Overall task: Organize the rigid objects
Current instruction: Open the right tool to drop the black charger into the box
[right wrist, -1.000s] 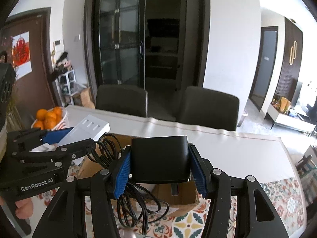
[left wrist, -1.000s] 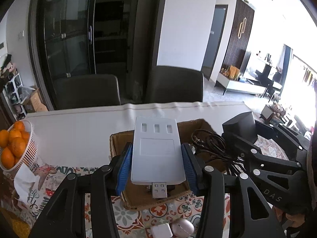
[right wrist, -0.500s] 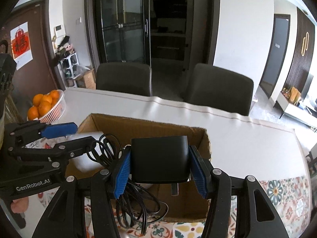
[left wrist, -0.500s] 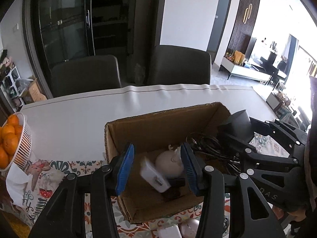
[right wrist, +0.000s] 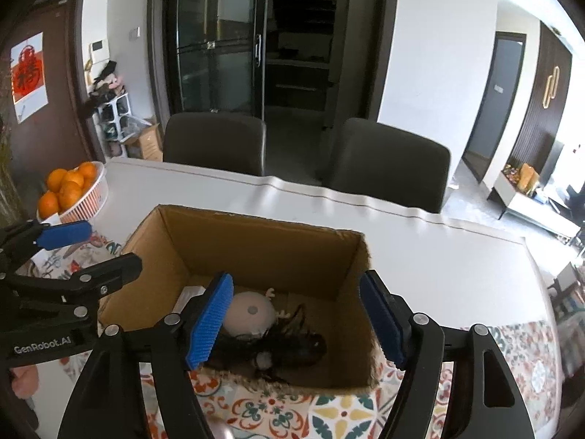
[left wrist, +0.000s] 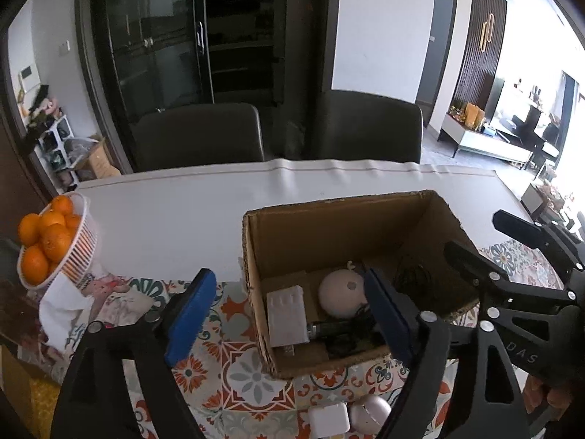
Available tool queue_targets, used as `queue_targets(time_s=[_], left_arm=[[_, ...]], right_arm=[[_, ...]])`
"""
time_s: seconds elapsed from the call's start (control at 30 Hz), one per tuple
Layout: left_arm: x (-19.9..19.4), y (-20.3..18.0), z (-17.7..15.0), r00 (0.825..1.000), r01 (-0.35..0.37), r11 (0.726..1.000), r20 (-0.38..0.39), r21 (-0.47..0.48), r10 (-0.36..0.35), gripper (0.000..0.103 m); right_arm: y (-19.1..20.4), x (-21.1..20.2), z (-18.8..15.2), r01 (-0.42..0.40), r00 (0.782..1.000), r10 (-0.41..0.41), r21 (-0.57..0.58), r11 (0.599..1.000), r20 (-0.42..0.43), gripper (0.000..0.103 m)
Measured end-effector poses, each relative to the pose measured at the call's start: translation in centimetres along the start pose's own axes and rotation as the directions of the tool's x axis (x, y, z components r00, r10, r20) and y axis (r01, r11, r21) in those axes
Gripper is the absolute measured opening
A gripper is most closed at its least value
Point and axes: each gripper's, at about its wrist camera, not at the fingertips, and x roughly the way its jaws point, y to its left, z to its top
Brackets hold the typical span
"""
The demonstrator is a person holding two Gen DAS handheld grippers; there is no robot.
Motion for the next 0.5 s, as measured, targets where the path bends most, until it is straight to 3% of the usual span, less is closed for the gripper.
queue_targets(time_s=[0.5], left_arm=[[-6.2, -1.6, -3.8, 0.986, -0.096, 0.994, 0.142, 0.047, 0.088, 0.102]], right_arm=[[-0.1, -7.6, -3.9, 0.042, 0.996, -0.044, 0.027, 0.999, 0.075, 0.081]])
